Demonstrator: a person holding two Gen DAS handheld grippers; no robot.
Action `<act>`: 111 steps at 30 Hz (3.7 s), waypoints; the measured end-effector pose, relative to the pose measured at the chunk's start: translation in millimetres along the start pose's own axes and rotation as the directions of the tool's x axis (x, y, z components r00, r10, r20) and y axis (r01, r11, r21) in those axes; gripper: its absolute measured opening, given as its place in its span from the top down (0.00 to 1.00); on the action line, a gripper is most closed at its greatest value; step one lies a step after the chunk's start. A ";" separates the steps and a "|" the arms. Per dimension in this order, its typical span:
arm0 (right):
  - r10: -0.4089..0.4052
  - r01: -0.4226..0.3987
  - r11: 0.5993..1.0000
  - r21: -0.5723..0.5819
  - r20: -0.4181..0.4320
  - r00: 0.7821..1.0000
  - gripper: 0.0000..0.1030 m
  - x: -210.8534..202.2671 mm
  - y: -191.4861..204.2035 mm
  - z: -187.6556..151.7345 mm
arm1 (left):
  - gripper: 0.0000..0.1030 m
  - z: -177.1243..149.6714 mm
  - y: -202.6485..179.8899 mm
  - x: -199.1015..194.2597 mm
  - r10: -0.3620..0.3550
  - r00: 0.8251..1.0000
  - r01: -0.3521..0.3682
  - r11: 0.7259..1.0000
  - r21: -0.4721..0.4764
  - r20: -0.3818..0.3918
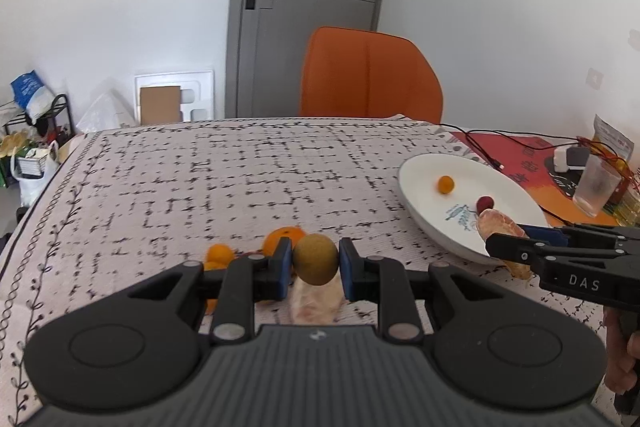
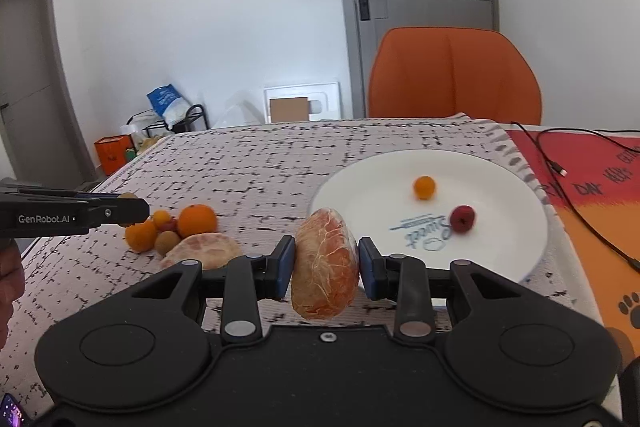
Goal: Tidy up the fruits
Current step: 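Carry the pomelo segment with the right tool while the left tool carries the yellow fruit to the plate, then open the right tool onto the plate while the left tool releases the yellow fruit there, then move both tools back toward the fruit pile and the larger pomelo segment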
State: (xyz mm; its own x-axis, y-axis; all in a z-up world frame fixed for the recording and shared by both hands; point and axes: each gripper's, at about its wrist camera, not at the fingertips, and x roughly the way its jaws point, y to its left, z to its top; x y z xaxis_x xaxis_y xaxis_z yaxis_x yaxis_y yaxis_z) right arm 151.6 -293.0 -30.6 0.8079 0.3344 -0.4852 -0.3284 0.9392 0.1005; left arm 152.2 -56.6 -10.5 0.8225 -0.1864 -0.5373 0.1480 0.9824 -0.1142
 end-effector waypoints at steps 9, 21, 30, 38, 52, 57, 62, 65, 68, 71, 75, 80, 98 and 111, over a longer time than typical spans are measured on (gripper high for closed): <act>-0.041 0.041 0.998 0.050 0.000 0.999 0.68 3.2 -25.4 -2.3 | 0.77 9.9 -22.1 20.0 -0.035 0.999 0.036 0.998 0.047 -0.013; -0.124 0.123 0.986 0.114 -0.005 0.992 0.68 9.4 -59.2 -4.4 | 0.77 24.4 -55.5 51.8 -0.112 0.993 0.117 0.986 0.122 -0.041; -0.148 0.145 0.980 0.135 0.014 0.989 0.68 10.3 -69.6 -1.8 | 0.77 31.1 -80.3 72.0 -0.152 0.987 0.160 0.972 0.173 -0.058; -0.168 0.166 0.977 0.134 0.010 0.986 0.63 13.8 -71.2 -1.2 | 0.77 34.9 -91.9 86.6 -0.171 0.983 0.182 0.965 0.191 -0.071; -0.175 0.172 0.977 0.130 0.016 0.984 0.61 -3.5 -66.7 -7.1 | 0.73 38.0 -103.1 92.5 -0.210 0.974 0.222 0.957 0.189 -0.081; -0.168 0.166 0.977 0.136 0.006 0.986 0.57 -2.2 -63.0 -10.0 | 0.63 37.2 -92.7 84.2 -0.186 0.980 0.197 0.963 0.185 -0.076; -0.165 0.162 0.979 0.123 0.010 0.986 0.44 -1.2 -53.4 -9.0 | 0.43 37.5 -74.6 73.4 -0.140 0.989 0.147 0.975 0.164 -0.052; -0.160 0.157 0.981 0.113 0.018 0.987 0.39 -0.9 -46.5 -8.0 | 0.31 38.0 -61.6 65.3 -0.115 0.993 0.119 0.981 0.154 -0.037; -0.157 0.153 0.982 0.109 0.027 0.987 0.28 -1.1 -38.9 -7.1 | 0.22 37.7 -50.2 56.2 -0.097 0.995 0.098 0.984 0.146 -0.017; -0.153 0.148 0.983 0.109 0.040 0.987 0.17 -2.6 -32.1 -6.1 | 0.18 36.6 -40.7 47.6 -0.085 0.996 0.085 0.986 0.140 -0.007; -0.143 0.138 0.985 0.103 0.042 0.989 0.10 -2.9 -23.7 -4.4 | 0.17 33.7 -28.7 38.6 -0.072 0.997 0.072 0.989 0.127 -0.005; -0.141 0.135 0.985 0.103 0.048 0.989 0.00 -3.3 -12.5 -2.3 | 0.16 27.1 -16.6 26.3 -0.060 0.998 0.058 0.991 0.119 0.008; -0.051 0.051 0.996 0.075 -0.001 0.999 0.00 13.4 28.0 -4.8 | 0.15 2.0 41.3 1.0 0.011 1.000 -0.011 1.000 0.025 -0.001; 0.011 -0.008 0.998 0.064 -0.046 0.999 0.00 24.8 46.4 -5.6 | 0.18 -14.7 65.8 3.0 0.031 1.000 -0.031 0.999 -0.038 0.000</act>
State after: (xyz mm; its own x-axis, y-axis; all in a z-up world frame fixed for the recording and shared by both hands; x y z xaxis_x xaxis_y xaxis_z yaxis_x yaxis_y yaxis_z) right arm 153.7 -241.5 -42.8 0.7811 0.3409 -0.5232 -0.3028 0.9395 0.1601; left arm 156.3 7.3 -31.9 0.8269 -0.1562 -0.5403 0.1017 0.9863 -0.1295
